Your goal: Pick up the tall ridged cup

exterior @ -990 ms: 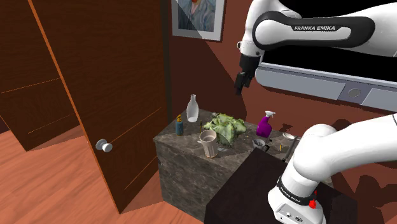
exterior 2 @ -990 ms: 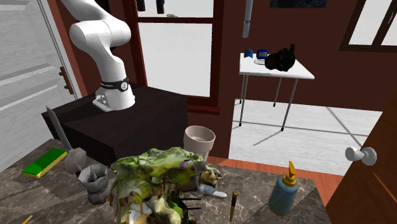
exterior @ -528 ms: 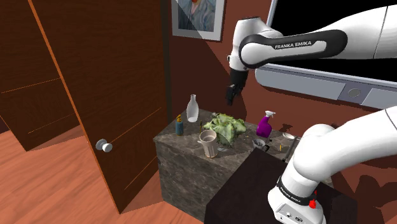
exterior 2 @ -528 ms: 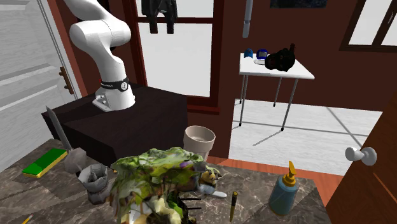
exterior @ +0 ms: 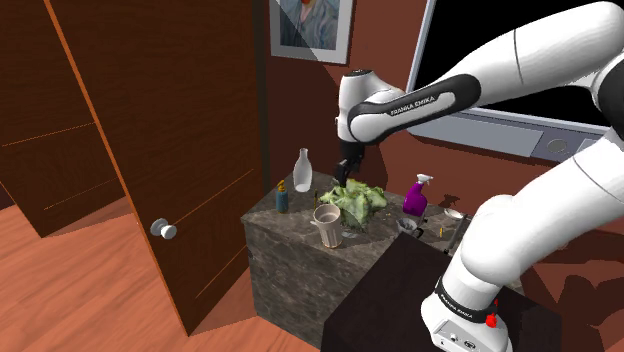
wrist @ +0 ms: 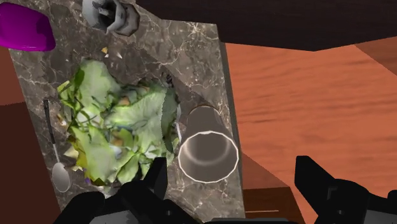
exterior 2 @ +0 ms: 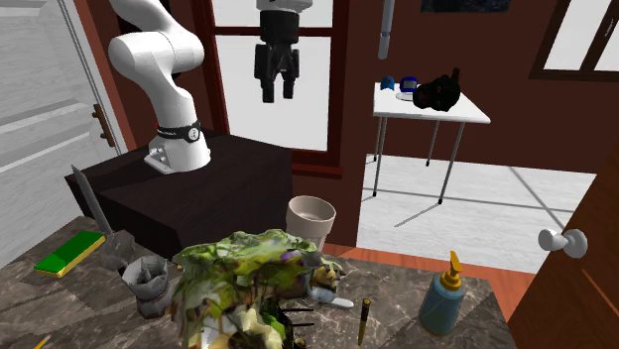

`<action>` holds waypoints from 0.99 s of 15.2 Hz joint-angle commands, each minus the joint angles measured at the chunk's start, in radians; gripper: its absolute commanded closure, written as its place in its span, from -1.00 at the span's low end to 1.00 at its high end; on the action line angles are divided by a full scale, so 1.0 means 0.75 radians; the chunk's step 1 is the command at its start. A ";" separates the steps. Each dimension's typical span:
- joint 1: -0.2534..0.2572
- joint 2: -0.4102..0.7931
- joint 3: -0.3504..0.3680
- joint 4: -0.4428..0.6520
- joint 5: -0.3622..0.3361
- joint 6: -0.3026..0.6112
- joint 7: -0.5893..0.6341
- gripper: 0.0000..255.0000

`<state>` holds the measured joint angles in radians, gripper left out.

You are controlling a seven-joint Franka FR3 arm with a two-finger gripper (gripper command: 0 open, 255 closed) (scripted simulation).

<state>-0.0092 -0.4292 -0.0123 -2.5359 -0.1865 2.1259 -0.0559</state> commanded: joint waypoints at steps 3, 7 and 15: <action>-0.008 0.193 0.023 -0.010 -0.055 0.182 0.061 -1.00; -0.020 0.403 0.047 0.023 -0.132 0.332 0.142 -1.00; -0.011 0.849 0.042 0.185 -0.353 0.549 0.347 -1.00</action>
<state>-0.0206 0.1591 0.0235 -2.4185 -0.4265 2.5173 0.1825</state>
